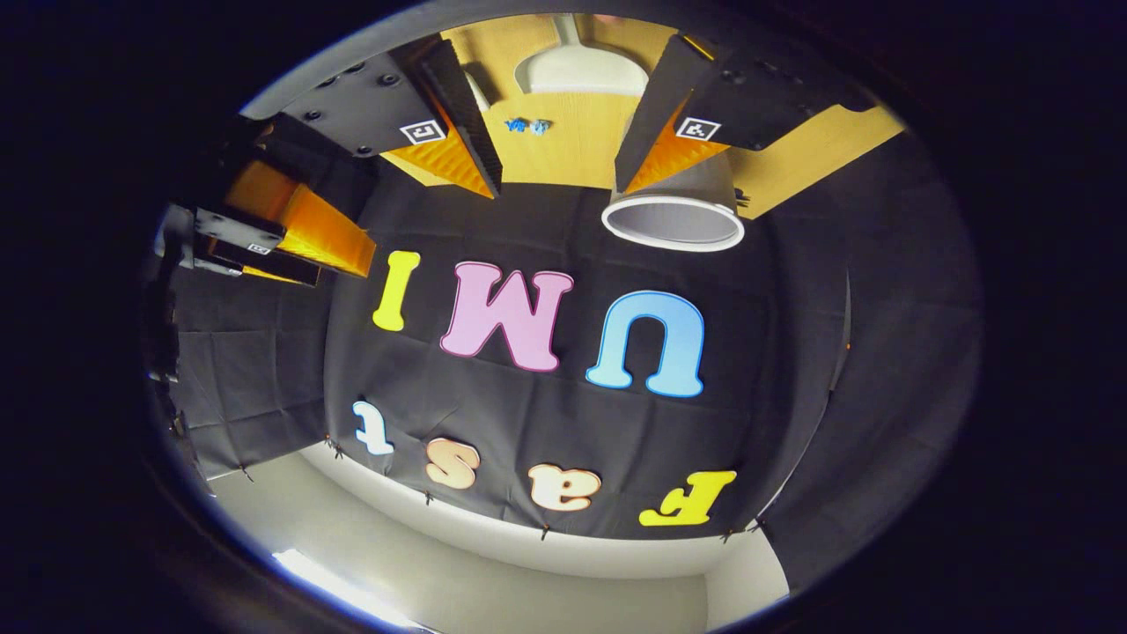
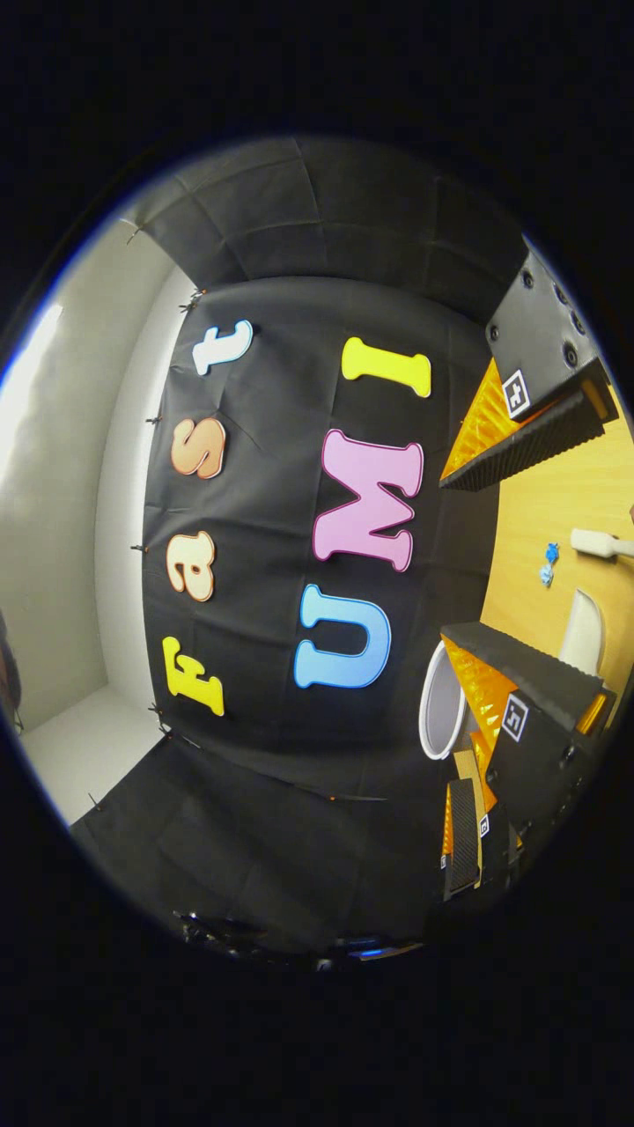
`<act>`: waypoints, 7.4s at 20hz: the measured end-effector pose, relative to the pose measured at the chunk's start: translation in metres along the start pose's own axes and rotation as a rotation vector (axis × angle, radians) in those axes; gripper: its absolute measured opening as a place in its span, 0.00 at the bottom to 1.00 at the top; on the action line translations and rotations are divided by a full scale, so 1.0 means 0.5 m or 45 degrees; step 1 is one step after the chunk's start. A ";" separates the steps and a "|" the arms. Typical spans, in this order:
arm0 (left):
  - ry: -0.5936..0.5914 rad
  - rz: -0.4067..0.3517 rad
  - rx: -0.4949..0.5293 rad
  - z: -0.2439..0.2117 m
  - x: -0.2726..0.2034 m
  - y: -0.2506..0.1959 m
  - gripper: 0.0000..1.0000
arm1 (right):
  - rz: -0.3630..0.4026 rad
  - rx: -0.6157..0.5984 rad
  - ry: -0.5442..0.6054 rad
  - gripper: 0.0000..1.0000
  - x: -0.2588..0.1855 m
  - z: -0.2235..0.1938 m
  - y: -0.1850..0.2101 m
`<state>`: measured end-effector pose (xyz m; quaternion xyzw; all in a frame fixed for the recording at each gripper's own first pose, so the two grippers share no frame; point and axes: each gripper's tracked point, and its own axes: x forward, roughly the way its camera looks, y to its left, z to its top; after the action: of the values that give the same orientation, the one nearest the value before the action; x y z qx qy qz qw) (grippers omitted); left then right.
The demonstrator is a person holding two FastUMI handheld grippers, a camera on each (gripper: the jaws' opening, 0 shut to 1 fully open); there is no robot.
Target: Pick up the small broom and dustpan from the desktop, sweep the trash into the dustpan with the broom, and then empty the trash into the garbage bin.
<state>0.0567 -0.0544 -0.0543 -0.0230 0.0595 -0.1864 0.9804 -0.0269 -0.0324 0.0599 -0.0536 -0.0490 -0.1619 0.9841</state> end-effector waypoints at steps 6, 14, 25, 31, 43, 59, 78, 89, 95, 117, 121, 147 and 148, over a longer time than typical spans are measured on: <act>0.225 -0.028 -0.011 -0.092 0.051 -0.011 0.77 | -0.032 0.022 0.050 0.97 0.037 -0.033 -0.043; 0.932 0.146 -0.042 -0.377 0.054 0.000 0.80 | 0.050 -0.031 0.147 0.98 0.061 -0.127 -0.111; 1.577 0.283 0.047 -0.582 0.068 0.019 0.80 | 0.037 0.166 0.362 0.98 0.044 -0.278 -0.212; 1.675 0.291 0.029 -0.592 0.094 0.019 0.58 | 0.067 0.188 0.449 0.98 0.037 -0.313 -0.213; 1.643 0.216 -0.020 -0.604 0.102 0.018 0.31 | 0.192 0.394 1.307 0.98 -0.019 -0.592 -0.082; 1.548 0.116 -0.094 -0.604 0.089 0.021 0.30 | 0.080 0.191 2.075 0.68 -0.089 -0.886 -0.032; 1.755 -0.030 0.278 -0.579 0.114 0.042 0.30 | 0.115 0.141 1.893 0.27 0.207 -0.903 -0.199; 1.833 -0.113 0.409 -0.561 0.228 0.053 0.30 | 0.544 -0.394 1.911 0.27 0.399 -0.968 -0.201; 1.854 -0.100 0.411 -0.562 0.231 0.045 0.31 | 0.733 -0.454 1.930 0.33 0.395 -0.971 -0.125; 1.531 -0.375 0.260 -0.268 0.029 0.105 0.31 | 0.911 -0.162 1.819 0.28 0.211 -0.959 -0.252; 1.394 -0.345 0.251 -0.036 -0.005 0.163 0.30 | 0.797 -0.050 1.835 0.28 0.127 -1.026 -0.292; 1.669 0.356 1.596 -0.057 0.315 0.068 0.30 | 0.582 0.737 1.595 0.28 0.101 -1.000 -0.259; 1.653 0.351 1.677 -0.074 0.316 0.056 0.30 | 0.563 0.750 1.595 0.28 0.102 -1.007 -0.262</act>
<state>0.2081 -0.0873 -0.1099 0.6532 0.4802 -0.0411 0.5840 0.0187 -0.2328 -0.4206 0.3077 0.4942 0.0604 0.8108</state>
